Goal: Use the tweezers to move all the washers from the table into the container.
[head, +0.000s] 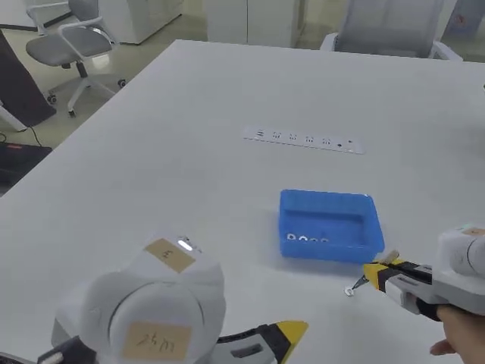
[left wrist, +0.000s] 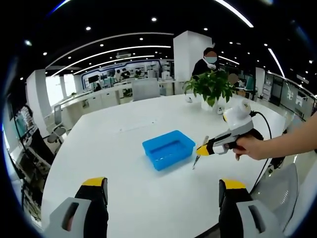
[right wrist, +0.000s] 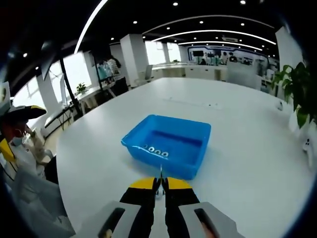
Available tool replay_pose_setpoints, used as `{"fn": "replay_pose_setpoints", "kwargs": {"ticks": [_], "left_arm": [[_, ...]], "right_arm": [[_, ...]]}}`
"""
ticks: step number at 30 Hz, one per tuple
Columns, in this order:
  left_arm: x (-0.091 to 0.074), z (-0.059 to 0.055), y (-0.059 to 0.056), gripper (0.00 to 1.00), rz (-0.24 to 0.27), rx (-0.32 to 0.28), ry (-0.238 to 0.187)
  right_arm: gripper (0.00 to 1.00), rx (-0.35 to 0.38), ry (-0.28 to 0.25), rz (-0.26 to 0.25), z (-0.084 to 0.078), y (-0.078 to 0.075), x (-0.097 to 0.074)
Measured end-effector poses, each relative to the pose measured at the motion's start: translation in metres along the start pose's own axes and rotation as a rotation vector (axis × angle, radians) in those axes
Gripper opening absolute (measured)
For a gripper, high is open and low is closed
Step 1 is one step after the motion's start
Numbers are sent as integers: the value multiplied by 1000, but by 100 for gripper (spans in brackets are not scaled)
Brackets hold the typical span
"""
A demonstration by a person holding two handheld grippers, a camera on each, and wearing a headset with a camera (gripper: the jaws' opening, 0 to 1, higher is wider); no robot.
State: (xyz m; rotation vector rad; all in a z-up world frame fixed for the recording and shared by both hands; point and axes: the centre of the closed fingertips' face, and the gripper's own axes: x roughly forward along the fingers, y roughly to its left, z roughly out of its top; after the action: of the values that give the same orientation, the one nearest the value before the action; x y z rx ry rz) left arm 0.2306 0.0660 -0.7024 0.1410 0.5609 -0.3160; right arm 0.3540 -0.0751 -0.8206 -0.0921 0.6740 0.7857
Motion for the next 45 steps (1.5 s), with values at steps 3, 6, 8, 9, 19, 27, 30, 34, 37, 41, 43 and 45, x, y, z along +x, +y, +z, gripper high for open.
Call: {"fn": "replay_pose_setpoints", "kwargs": {"ticks": [3,6,8,9,19,27,30,34,37,41,43,45], "left_arm": [[1,0,0,95,0,-4,1],[2,-2,0,95,2,-6,5],[2,-2,1,95,1,-7,6],[2,-3,1,95,1,-7,7],[2,-4,3,95,7,-6,8],[0,-5,4,95,15,-12,7],[0,-6,5,95,18,-15,10],[0,-9,4,95,17,-11,22],[1,-9,4,95,18,-3,25],[1,-8,4,95,19,-9,23],[2,-8,4,95,19,-6,24],[2,-7,3,95,15,-6,24]], "right_arm": [[3,-12,4,-4,-1,0,0],[3,-12,5,-4,0,0,0],[3,-8,5,-5,0,0,1],[3,-10,5,-5,1,0,1],[3,-12,12,-11,2,1,3],[2,-110,14,-28,1,7,5],[2,-178,16,-29,0,13,7],[2,-212,26,-29,1,16,8],[1,-236,36,-42,2,12,9],[1,-195,47,-35,2,10,9],[1,-175,53,-34,1,9,8],[1,-156,59,-32,1,8,7]]}}
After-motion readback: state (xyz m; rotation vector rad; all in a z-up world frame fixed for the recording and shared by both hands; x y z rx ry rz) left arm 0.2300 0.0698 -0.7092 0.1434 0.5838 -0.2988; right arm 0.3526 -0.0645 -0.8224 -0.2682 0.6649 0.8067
